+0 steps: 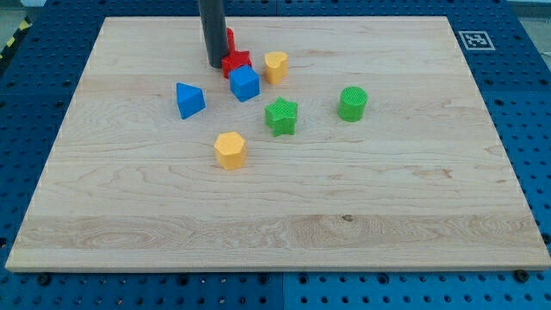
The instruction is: Slide red circle to the yellow heart
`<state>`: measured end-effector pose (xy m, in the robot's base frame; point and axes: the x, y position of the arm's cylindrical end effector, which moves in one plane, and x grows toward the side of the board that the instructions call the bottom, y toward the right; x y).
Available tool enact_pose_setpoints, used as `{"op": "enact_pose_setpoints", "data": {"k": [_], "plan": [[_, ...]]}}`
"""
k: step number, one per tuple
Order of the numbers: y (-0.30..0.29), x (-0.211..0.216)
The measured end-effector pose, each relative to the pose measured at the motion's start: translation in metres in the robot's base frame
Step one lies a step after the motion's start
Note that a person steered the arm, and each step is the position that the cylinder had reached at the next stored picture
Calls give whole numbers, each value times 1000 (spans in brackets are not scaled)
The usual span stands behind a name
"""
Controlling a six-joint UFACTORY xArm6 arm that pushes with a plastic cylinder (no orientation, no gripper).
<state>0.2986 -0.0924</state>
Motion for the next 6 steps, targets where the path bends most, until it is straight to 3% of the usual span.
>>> {"op": "enact_pose_setpoints", "data": {"k": [4,6], "plan": [[-47,-36],[13,-69]]}}
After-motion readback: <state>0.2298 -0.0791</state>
